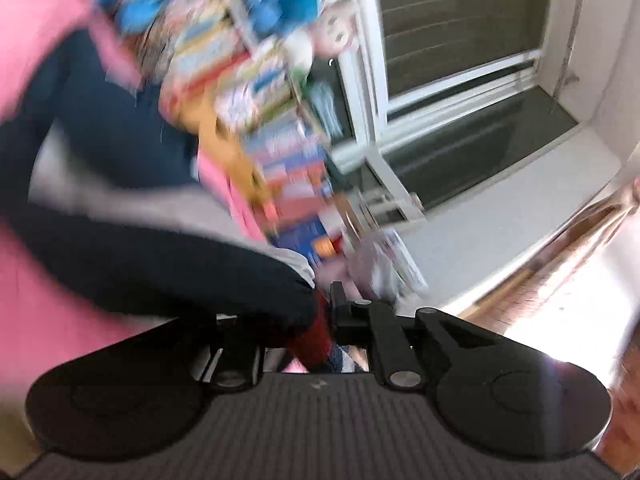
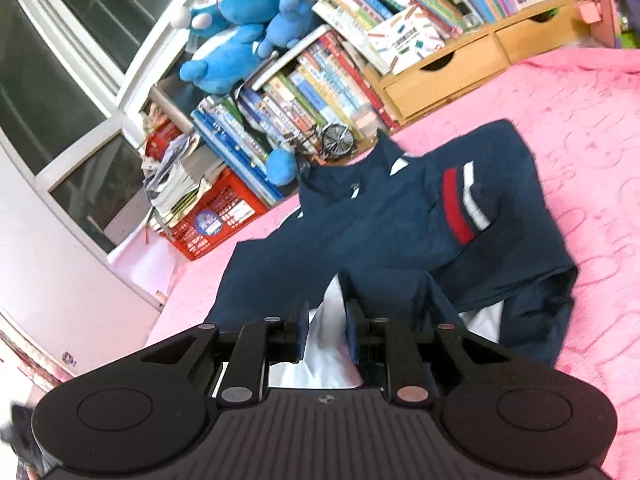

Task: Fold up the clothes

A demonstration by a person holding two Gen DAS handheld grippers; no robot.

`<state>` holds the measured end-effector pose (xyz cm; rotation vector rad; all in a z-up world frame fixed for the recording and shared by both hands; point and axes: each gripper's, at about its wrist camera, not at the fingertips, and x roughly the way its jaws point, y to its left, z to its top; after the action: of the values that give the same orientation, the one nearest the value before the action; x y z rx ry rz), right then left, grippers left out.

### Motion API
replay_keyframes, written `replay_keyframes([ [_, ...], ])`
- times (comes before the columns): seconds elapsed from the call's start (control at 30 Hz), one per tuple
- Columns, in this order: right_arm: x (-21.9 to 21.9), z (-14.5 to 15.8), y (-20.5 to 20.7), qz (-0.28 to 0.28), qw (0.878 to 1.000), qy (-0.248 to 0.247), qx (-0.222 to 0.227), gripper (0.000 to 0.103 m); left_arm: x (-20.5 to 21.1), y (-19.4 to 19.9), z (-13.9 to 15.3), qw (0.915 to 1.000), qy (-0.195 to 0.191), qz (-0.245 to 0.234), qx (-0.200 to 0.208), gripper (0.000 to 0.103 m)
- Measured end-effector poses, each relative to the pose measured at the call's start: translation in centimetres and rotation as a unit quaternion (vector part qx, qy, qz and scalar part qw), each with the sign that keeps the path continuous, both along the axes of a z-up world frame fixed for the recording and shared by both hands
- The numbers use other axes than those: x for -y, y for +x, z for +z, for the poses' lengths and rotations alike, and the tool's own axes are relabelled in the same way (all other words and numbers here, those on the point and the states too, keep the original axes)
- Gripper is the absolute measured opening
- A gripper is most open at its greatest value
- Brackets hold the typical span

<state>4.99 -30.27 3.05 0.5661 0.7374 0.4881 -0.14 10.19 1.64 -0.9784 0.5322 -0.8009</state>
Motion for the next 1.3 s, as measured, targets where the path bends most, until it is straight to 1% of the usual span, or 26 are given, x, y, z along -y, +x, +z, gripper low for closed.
replay_keyframes([
  [0.13, 0.7, -0.4, 1.3, -0.025, 1.000, 0.005, -0.010, 0.024, -1.2, 8.6, -0.1, 0.9920, 0.068, 0.075, -0.075, 0.015],
  [0.23, 1.9, 0.2, 0.9, -0.032, 0.999, -0.020, 0.023, 0.041, -2.5, 13.7, -2.5, 0.9792, 0.069, 0.085, -0.171, 0.017],
  [0.3, 2.0, 1.3, -0.7, -0.031, 0.991, -0.100, 0.088, 0.054, -3.4, 14.5, -3.1, 0.9766, 0.073, 0.080, -0.185, 0.023],
  [0.33, 1.6, 1.7, -1.8, -0.026, 0.977, -0.165, 0.131, 0.064, -3.6, 14.7, -3.0, 0.9757, 0.088, 0.080, -0.184, 0.030],
  [0.37, 0.5, 1.8, -3.1, -0.013, 0.951, -0.251, 0.181, 0.069, -3.7, 14.8, -2.9, 0.9750, 0.101, 0.078, -0.182, 0.030],
  [0.4, -0.7, 1.7, -4.4, 0.006, 0.915, -0.333, 0.228, 0.069, -3.5, 14.6, -3.0, 0.9748, 0.109, 0.075, -0.179, 0.030],
  [0.47, -3.5, 0.2, -6.8, 0.062, 0.831, -0.464, 0.300, 0.070, -3.7, 14.3, -3.8, 0.9749, 0.116, 0.066, -0.178, 0.031],
  [0.53, -6.0, -2.0, -8.8, 0.121, 0.760, -0.527, 0.362, 0.070, -4.2, 14.0, -4.2, 0.9747, 0.115, 0.066, -0.180, 0.031],
  [0.6, -8.6, -4.3, -10.7, 0.175, 0.677, -0.575, 0.425, 0.077, -5.0, 13.1, -4.6, 0.9746, 0.114, 0.065, -0.182, 0.031],
  [0.67, -10.7, -6.6, -11.9, 0.200, 0.591, -0.611, 0.486, 0.093, -5.7, 11.7, -5.1, 0.9745, 0.116, 0.063, -0.182, 0.031],
  [0.7, -11.5, -7.7, -12.0, 0.204, 0.554, -0.621, 0.516, 0.092, -5.8, 11.5, -5.1, 0.9744, 0.118, 0.062, -0.182, 0.031],
  [0.73, -12.3, -8.4, -11.7, 0.211, 0.539, -0.625, 0.524, 0.080, -5.9, 11.3, -4.9, 0.9739, 0.122, 0.062, -0.181, 0.032],
  [0.77, -13.0, -8.3, -10.9, 0.220, 0.550, -0.623, 0.512, 0.041, -6.0, 11.1, -4.6, 0.9731, 0.128, 0.064, -0.181, 0.033],
  [0.8, -13.6, -7.4, -10.0, 0.224, 0.588, -0.608, 0.485, 0.031, -6.2, 10.8, -4.0, 0.9721, 0.137, 0.067, -0.178, 0.033],
  [0.83, -13.8, -5.8, -9.0, 0.221, 0.642, -0.577, 0.455, 0.031, -6.4, 10.6, -3.4, 0.9706, 0.152, 0.071, -0.173, 0.035],
  [0.9, -12.6, -1.3, -6.3, 0.198, 0.771, -0.468, 0.385, 0.030, -7.0, 10.2, -2.0, 0.9672, 0.181, 0.081, -0.160, 0.052],
  [0.93, -11.8, 0.4, -4.6, 0.176, 0.817, -0.422, 0.352, 0.030, -7.3, 10.2, -1.3, 0.9644, 0.196, 0.089, -0.153, 0.075],
  [0.97, -11.0, 1.9, -2.8, 0.151, 0.859, -0.374, 0.316, 0.030, -7.5, 10.4, -0.8, 0.9612, 0.210, 0.099, -0.150, 0.083],
  [1.0, -10.2, 2.9, -0.5, 0.120, 0.896, -0.329, 0.273, 0.030, -7.8, 10.7, -0.6, 0.9587, 0.218, 0.105, -0.150, 0.083],
  [1.03, -9.6, 3.4, 1.9, 0.090, 0.924, -0.290, 0.231, 0.031, -8.1, 11.0, -0.4, 0.9561, 0.226, 0.111, -0.151, 0.083],
  [1.1, -8.3, 3.3, 7.3, 0.044, 0.965, -0.219, 0.137, 0.033, -8.6, 11.4, -0.1, 0.9518, 0.238, 0.121, -0.152, 0.083],
  [1.13, -7.5, 2.8, 9.2, 0.035, 0.975, -0.196, 0.099, 0.035, -8.8, 11.4, -0.1, 0.9518, 0.237, 0.123, -0.151, 0.083],
  [1.2, -6.2, 1.8, 11.3, 0.034, 0.986, -0.159, 0.046, 0.038, -9.3, 10.9, -0.1, 0.9499, 0.244, 0.132, -0.145, 0.083],
  [1.23, -5.6, 1.3, 12.1, 0.034, 0.988, -0.145, 0.027, 0.049, -9.7, 10.5, 0.1, 0.9455, 0.257, 0.144, -0.139, 0.083],
  [1.27, -5.1, 1.2, 12.2, 0.034, 0.989, -0.142, 0.026, 0.067, -10.1, 10.1, 0.4, 0.9409, 0.269, 0.156, -0.134, 0.083],
  [1.3, -4.5, 1.2, 12.2, 0.031, 0.989, -0.143, 0.034, 0.076, -10.6, 9.6, 0.7, 0.9337, 0.284, 0.176, -0.127, 0.083],
])
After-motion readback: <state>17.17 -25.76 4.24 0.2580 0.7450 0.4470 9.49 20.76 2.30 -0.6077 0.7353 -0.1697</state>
